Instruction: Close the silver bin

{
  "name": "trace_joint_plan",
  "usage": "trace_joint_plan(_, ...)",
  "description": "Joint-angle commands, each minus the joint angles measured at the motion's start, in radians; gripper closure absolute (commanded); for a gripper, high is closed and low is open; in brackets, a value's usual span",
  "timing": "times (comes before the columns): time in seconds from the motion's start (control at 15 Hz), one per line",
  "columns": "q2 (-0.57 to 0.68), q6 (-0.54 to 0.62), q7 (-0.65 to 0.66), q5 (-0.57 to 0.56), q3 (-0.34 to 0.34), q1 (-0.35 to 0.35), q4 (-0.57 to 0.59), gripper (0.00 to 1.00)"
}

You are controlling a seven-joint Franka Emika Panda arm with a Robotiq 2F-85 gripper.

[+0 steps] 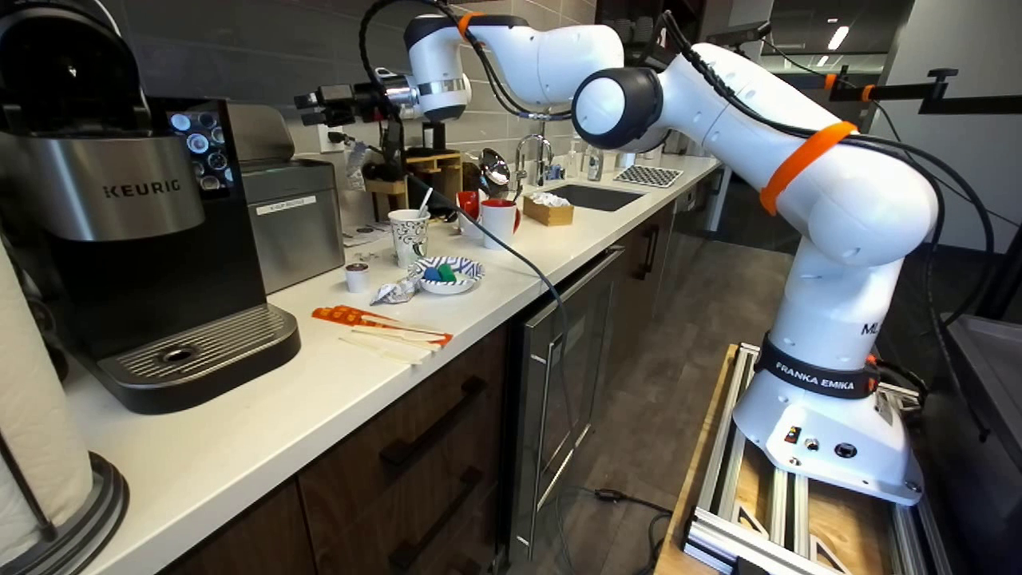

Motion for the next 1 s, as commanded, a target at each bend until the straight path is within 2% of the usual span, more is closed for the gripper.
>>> trace_joint_plan(0.0, 0.069, 0.065, 0.040, 0.001, -0.002, 0.030, 0.098, 0.00)
trace_joint_plan(0.67, 0.125, 0.195, 0.032, 0.014, 0.014, 0.080, 0.172, 0.00)
trace_joint_plan(0.93, 0.119, 0.275, 0.077, 0.007, 0.005, 0.084, 0.169, 0.00)
